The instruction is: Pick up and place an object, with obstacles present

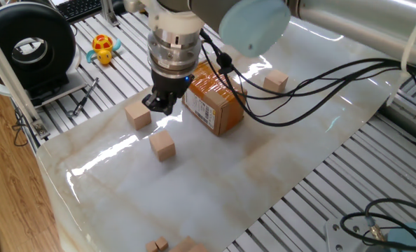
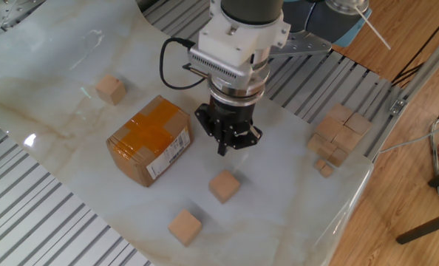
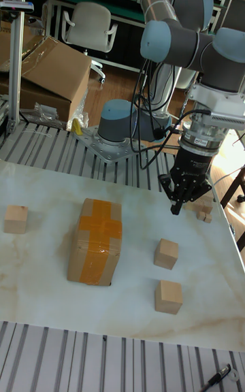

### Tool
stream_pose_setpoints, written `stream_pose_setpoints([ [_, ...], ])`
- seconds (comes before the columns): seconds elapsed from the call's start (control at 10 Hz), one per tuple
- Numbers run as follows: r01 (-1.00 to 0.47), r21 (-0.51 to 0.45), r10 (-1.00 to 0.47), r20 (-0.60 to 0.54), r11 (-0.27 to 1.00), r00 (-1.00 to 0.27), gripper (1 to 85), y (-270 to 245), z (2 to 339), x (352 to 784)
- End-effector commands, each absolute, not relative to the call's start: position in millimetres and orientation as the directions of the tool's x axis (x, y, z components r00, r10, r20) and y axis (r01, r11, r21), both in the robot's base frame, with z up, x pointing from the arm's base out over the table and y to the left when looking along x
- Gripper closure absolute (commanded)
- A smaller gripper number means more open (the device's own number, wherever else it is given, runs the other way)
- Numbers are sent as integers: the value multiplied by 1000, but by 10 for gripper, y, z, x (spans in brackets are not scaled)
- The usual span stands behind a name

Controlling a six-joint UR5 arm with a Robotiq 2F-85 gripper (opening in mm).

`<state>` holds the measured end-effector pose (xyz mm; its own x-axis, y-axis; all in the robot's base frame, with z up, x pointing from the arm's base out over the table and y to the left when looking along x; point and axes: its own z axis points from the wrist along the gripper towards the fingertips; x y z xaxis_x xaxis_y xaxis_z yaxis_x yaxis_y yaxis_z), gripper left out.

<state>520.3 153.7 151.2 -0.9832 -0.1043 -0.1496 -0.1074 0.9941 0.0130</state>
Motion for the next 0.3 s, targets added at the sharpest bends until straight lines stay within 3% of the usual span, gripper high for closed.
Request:
stream_pose_setpoints([
  [0.0, -92, -1, -91, -85, 996, -992, 843, 1459, 1443, 5099],
  [0.2, -102, 5, -101, -81, 995, -992, 843, 1492, 1456, 5112],
])
